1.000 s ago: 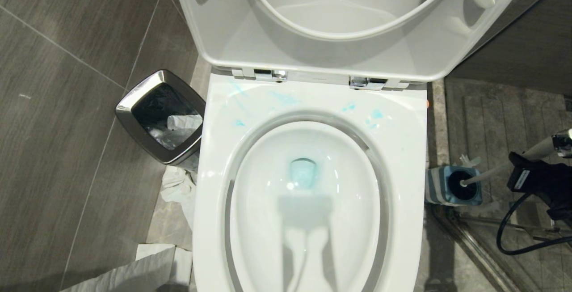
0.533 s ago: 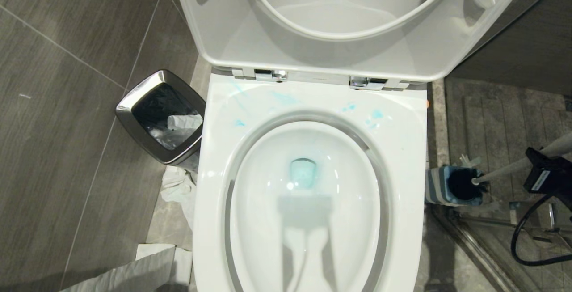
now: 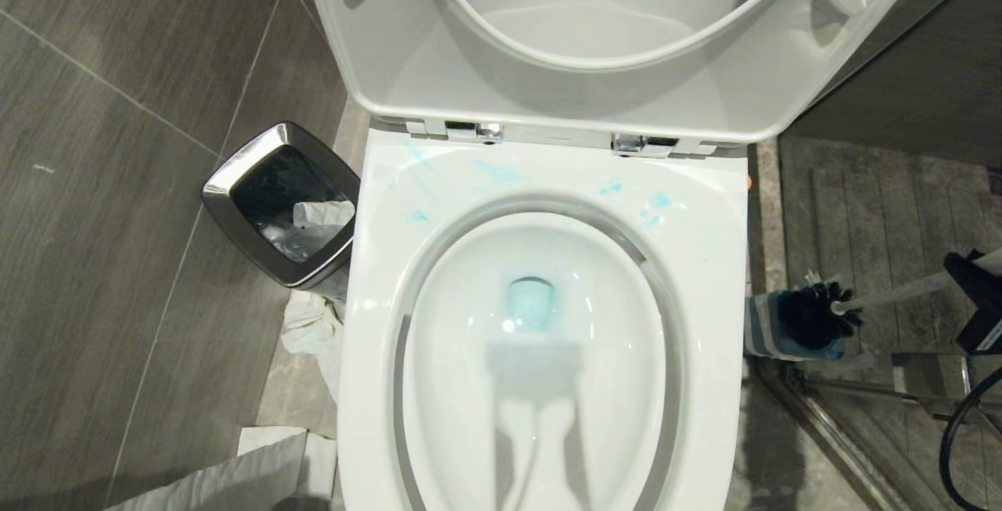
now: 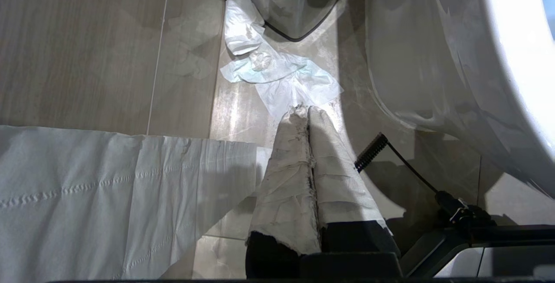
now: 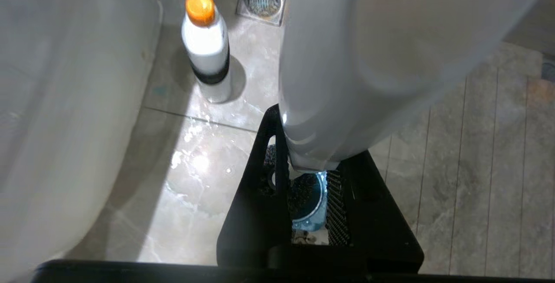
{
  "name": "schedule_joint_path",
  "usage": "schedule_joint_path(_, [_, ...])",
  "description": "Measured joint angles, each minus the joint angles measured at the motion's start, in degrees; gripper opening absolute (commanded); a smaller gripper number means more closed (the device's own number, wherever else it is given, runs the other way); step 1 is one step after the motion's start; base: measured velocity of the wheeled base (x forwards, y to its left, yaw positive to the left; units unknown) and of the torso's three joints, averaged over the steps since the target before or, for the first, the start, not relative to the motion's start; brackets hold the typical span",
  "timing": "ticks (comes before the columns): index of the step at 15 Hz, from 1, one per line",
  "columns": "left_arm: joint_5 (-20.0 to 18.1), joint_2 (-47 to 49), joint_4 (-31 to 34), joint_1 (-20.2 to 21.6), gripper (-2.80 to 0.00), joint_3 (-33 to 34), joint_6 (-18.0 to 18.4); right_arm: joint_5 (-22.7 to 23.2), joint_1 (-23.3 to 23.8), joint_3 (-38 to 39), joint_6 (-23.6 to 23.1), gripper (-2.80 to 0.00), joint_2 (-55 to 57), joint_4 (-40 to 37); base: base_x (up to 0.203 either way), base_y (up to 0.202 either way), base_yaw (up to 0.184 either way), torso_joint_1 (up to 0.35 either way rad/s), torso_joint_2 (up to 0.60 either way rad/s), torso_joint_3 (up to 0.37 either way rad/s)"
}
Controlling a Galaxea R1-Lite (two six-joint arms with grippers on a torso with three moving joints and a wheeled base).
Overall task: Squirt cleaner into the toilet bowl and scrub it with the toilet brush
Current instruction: Scrub the toilet bowl
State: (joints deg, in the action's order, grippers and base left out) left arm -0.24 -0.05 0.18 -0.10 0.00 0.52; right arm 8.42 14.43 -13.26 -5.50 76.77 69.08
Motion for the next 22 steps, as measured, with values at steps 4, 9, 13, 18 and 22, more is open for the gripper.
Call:
schedule_joint_path(4, [0.0,0.0,0.0,0.0,-2.80,0.0,0.0,0.1,0.0,-10.2,2.2,-2.80,-6.8,-18.0,0.000,0.000,0.000,0.000,0.00,0.000])
schedule_joint_path(9, [0.0,0.0,0.0,0.0,-2.80,0.0,0.0,0.1,0.0,-24.6,3.4,-2.80,-13.6,-41.9,0.000,0.000,0.000,0.000,0.00,0.000])
schedule_joint_path(13, [0.0,0.0,0.0,0.0,-2.80,0.0,0.0,-0.3,0.0,-34.4,3.4,-2.80,-15.8,-57.8,0.000,0.000,0.000,0.000,0.00,0.000])
schedule_joint_path(18, [0.0,0.0,0.0,0.0,-2.80,0.0,0.0,-0.4,0.0,-42.2,3.3,-2.80,-16.2,-66.3,0.000,0.000,0.000,0.000,0.00,0.000])
schedule_joint_path(22, [0.0,0.0,0.0,0.0,-2.80,0.0,-0.1,0.0,-0.1,-45.2,4.2,-2.80,-16.3,-68.6,0.000,0.000,0.000,0.000,0.00,0.000])
